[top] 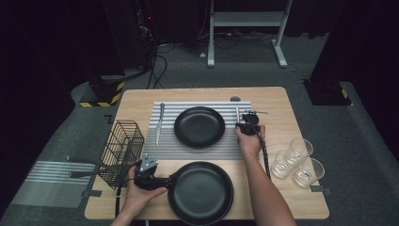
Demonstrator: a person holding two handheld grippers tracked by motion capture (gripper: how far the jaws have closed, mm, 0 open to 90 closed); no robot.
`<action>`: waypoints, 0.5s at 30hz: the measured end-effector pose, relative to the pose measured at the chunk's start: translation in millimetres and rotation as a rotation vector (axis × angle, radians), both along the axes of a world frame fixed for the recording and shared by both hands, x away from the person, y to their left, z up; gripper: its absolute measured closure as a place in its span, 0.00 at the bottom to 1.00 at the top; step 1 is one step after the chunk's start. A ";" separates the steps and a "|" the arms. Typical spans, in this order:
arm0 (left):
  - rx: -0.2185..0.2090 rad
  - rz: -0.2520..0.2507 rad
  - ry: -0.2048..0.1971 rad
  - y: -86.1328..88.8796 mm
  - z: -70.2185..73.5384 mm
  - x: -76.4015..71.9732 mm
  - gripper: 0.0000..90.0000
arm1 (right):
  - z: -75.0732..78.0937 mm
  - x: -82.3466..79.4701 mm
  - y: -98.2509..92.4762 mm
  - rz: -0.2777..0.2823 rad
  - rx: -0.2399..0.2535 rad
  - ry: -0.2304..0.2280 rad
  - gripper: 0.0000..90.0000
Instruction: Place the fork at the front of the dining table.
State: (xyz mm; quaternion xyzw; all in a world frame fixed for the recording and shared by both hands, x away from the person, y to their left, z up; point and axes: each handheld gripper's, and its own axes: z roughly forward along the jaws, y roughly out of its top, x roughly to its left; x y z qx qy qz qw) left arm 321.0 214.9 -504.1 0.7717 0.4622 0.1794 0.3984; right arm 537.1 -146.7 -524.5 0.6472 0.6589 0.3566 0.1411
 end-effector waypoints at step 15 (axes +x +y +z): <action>0.003 -0.003 0.006 -2.7 -0.5 -0.4 0.09 | 2.5 -3.1 2.8 0.028 -0.079 -0.002 0.93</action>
